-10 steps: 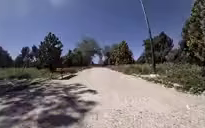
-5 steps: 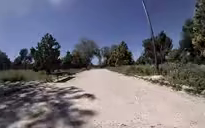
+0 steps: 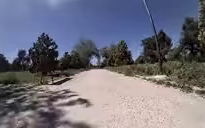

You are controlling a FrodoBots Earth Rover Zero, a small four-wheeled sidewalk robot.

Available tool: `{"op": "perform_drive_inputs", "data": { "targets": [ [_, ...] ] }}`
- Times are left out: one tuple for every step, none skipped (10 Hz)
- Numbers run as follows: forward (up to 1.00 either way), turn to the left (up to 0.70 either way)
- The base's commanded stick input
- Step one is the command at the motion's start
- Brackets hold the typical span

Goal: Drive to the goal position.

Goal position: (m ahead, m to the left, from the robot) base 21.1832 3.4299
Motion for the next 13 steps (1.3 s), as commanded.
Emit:
{"op": "perform_drive_inputs", "data": {
  "targets": [
    [0.7,0.01],
    [0.7,0.01],
    [0.7,0.01],
    [0.7,0.01],
    [0.7,0.01],
    [0.7,0.01],
    [0.7,0.01],
    [0.7,0.01],
    [0.7,0.01],
    [0.7,0.01],
    [0.7,0.01],
    [0.7,0.01],
    [0.7,0.01]
  ]
}}
